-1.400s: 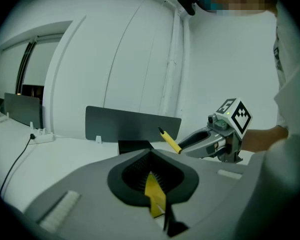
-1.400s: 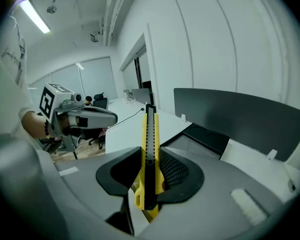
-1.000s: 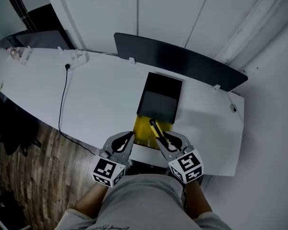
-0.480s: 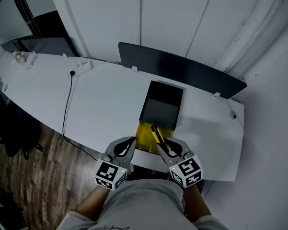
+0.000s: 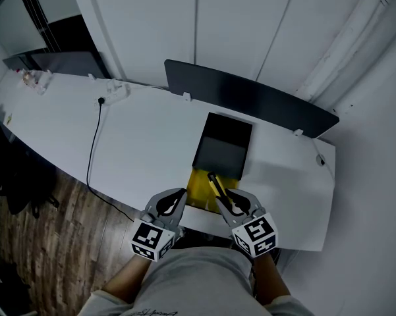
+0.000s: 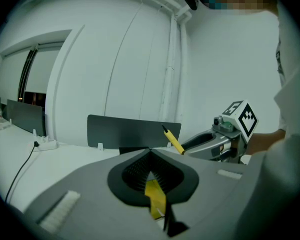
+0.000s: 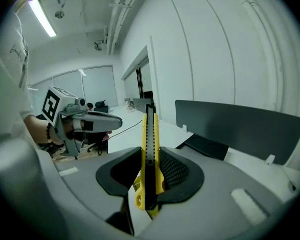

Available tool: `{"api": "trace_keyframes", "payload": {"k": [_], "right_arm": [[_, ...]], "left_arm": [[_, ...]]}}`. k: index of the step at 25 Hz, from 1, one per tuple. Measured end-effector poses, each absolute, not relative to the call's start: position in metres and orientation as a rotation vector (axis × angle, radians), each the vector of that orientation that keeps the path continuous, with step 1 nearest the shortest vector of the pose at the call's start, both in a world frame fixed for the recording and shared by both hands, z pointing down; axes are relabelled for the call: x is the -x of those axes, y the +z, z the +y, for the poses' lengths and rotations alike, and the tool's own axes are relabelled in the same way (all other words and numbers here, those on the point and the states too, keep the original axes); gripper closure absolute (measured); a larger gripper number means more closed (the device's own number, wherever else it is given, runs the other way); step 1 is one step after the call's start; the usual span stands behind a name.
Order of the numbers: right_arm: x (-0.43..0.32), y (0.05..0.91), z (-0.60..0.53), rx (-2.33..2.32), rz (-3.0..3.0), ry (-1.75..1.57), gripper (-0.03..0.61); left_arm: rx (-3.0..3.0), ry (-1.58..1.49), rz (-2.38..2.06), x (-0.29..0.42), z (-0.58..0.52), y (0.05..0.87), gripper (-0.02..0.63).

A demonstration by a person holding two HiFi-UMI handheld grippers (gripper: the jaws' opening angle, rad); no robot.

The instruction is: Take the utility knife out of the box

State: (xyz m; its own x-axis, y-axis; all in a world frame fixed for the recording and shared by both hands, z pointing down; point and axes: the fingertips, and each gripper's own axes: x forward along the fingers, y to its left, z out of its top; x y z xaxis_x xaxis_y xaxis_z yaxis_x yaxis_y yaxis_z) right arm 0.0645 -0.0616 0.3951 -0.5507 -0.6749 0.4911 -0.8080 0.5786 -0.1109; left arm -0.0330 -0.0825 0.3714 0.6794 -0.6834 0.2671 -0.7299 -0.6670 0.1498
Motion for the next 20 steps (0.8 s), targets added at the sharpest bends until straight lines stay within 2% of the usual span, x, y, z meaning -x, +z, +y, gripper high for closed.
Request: {"api": "trace_keyframes", "payload": {"k": [20], "right_arm": [[-0.0578,0.3957,-0.067,-1.168,-2.411,0.439,0.446]], "left_arm": [[-2.655,0.283,-1.125,0.0353,-0.083,0.3721,0.614]]}}
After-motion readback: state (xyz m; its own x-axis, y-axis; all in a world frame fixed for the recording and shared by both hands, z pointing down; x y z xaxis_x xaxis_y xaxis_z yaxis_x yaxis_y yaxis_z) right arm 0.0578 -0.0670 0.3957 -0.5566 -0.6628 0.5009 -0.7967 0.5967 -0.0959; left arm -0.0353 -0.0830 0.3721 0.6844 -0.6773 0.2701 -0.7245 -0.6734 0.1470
